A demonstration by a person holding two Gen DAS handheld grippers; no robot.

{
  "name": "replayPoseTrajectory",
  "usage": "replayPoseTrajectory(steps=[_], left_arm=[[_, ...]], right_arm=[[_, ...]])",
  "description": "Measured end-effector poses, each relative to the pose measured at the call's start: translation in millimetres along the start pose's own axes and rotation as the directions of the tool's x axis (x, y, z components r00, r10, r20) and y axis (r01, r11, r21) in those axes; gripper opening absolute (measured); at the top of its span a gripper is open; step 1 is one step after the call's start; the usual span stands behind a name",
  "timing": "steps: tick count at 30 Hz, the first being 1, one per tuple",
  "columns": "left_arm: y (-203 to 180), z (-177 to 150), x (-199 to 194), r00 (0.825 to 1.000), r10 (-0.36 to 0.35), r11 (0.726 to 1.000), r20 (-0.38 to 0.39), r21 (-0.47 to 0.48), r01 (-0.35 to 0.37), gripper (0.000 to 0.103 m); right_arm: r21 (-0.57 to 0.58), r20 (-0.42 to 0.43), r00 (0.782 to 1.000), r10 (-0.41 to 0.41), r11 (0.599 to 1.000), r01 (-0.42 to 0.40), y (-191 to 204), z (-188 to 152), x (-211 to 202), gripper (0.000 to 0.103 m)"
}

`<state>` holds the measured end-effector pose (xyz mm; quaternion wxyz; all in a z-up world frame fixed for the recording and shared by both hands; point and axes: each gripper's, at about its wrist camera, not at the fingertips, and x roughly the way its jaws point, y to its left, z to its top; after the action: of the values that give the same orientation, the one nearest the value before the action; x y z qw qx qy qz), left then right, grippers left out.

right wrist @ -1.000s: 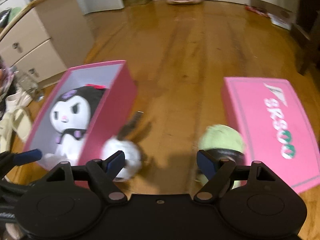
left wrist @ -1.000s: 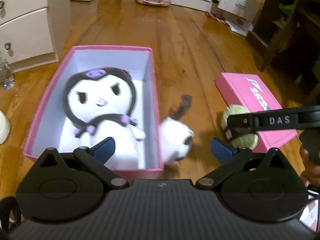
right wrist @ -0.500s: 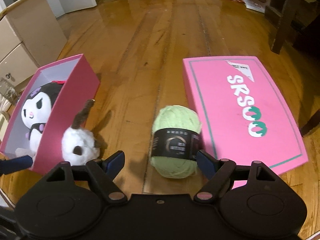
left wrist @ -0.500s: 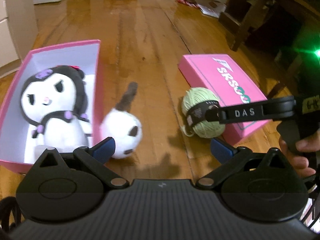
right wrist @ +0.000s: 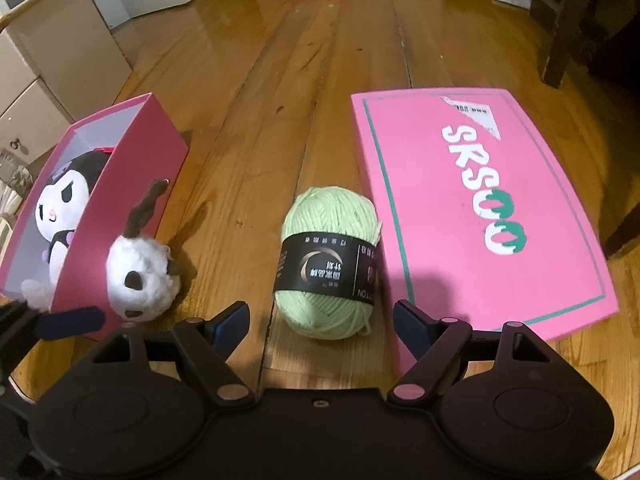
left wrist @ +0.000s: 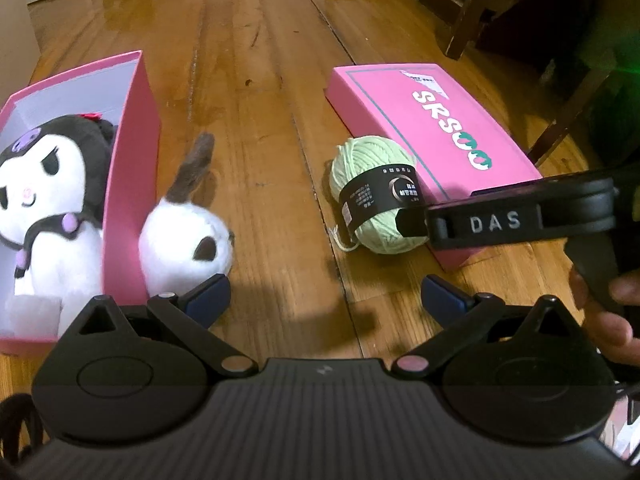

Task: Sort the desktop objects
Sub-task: 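Move the right tool to the green yarn ball and close on it, then lift the green yarn ball with the right tool and carry it over the box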

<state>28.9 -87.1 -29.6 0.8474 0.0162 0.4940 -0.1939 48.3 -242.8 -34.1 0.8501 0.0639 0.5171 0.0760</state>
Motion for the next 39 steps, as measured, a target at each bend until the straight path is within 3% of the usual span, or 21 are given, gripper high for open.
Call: replayPoseTrajectory(steps=[14, 19, 21, 23, 31, 36, 39], left_arm=[[-10.0, 33.7, 49.6, 0.998, -0.042, 0.998, -0.054, 0.053, 0.044, 0.103], [-6.2, 34.9, 59.4, 0.997, -0.053, 0.998, -0.056, 0.021, 0.054, 0.103], [-7.1, 36.2, 65.0, 0.997, -0.053, 0.998, -0.057, 0.02, 0.054, 0.103], [-8.0, 36.7, 69.7, 0.996, -0.065, 0.998, -0.06, 0.019, 0.066, 0.103], [-7.9, 39.3, 75.5, 0.997, -0.048, 0.999, -0.063, 0.013, 0.048, 0.103], [-6.3, 34.6, 74.3, 1.0, -0.015, 1.0, -0.021, 0.014, 0.015, 0.103], [-1.7, 34.8, 78.9, 0.999, -0.021, 1.0, -0.037, 0.002, 0.021, 0.103]], right_arm=[[-0.002, -0.06, 0.996, 0.063, 0.998, -0.063, -19.2, 20.4, 28.7, 0.083], [-0.039, -0.088, 0.994, 0.07, 0.996, -0.074, -14.0, 29.2, 37.4, 0.083], [-0.052, -0.108, 0.991, 0.076, 0.995, -0.082, -11.6, 31.3, 41.4, 0.068], [-0.044, -0.125, 0.989, 0.08, 0.995, -0.086, -11.6, 32.1, 45.4, 0.067], [-0.005, -0.161, 0.983, 0.089, 0.996, -0.091, -18.0, 34.2, 56.4, 0.072], [0.087, -0.184, 0.972, 0.145, 0.988, -0.131, -29.0, 33.4, 64.2, 0.075], [0.1, -0.188, 0.969, 0.158, 0.985, -0.141, -28.8, 34.4, 71.5, 0.081]])
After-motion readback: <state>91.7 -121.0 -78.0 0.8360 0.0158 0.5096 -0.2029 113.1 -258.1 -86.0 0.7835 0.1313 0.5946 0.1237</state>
